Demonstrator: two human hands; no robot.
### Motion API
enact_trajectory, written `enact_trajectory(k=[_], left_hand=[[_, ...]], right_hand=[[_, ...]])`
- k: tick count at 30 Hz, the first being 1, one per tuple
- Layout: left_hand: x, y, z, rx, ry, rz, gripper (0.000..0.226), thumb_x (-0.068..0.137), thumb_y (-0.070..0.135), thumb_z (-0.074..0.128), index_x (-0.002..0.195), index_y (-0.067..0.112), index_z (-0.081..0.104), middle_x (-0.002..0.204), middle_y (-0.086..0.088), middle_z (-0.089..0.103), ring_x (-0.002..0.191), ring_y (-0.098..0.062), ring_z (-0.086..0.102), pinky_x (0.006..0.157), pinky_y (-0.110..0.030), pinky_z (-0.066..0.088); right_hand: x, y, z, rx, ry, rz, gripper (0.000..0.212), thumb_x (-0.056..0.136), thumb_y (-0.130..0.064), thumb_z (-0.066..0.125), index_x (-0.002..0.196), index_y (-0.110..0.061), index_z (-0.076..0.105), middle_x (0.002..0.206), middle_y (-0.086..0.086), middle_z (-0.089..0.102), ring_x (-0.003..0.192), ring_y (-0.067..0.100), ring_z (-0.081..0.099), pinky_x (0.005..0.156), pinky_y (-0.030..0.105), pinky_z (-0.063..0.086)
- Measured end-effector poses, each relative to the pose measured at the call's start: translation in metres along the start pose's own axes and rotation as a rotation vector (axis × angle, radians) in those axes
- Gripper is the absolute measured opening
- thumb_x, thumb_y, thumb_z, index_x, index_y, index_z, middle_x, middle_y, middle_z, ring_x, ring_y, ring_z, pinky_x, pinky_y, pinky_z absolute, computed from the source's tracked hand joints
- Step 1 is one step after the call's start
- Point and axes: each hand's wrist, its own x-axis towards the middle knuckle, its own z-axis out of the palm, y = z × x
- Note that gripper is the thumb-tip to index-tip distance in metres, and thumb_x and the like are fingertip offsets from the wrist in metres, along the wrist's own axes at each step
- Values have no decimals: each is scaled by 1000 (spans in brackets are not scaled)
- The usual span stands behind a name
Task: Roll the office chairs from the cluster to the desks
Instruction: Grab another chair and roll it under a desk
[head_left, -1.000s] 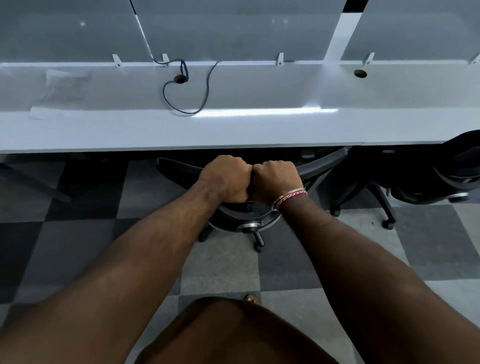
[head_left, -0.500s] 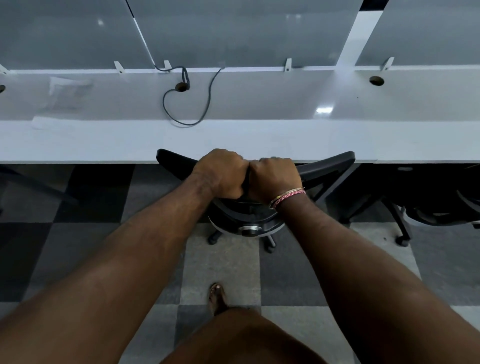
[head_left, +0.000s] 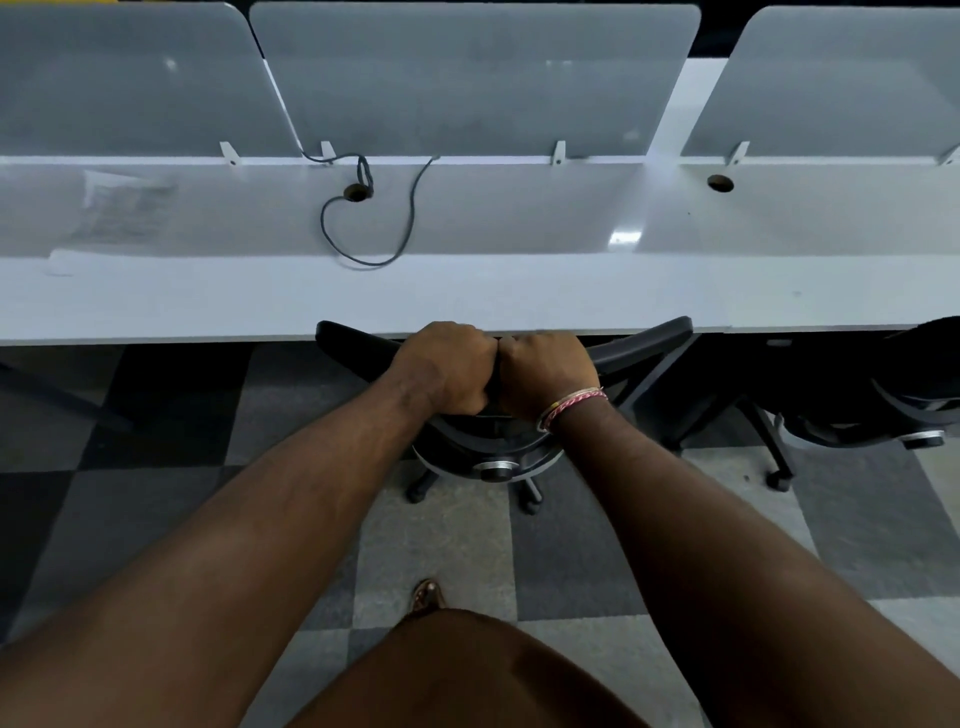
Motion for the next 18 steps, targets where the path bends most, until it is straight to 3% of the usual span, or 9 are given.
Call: enact_trajectory(k=[7,11,18], left_hand=[[-52,17,-13,-93,127,-73,21,77,29,70,95,19,63,89,0,68,80,-24,66,69,-38,56],[-83,14,-32,-72,189,-163,20,77,22,68,96,17,63,92,-2,67,83,-25,65,72,-39,57],[-171,-24,-55,-60,245,-376,23,83,33,69,99,17,66,96,-2,70,87,-26,68,73,-36,53]], right_hand=[[-26,-23,-12,41,17,4,23,83,-34,61,93,-13,61,87,7,67,78,30,66,61,34,46],[-27,-45,-39,59,99,-46,23,85,-32,60,96,-11,59,91,10,66,81,31,64,63,34,41],[-13,-128,-79,145,120,-237,33,88,-34,60,110,-9,58,106,12,65,97,32,62,67,35,40]])
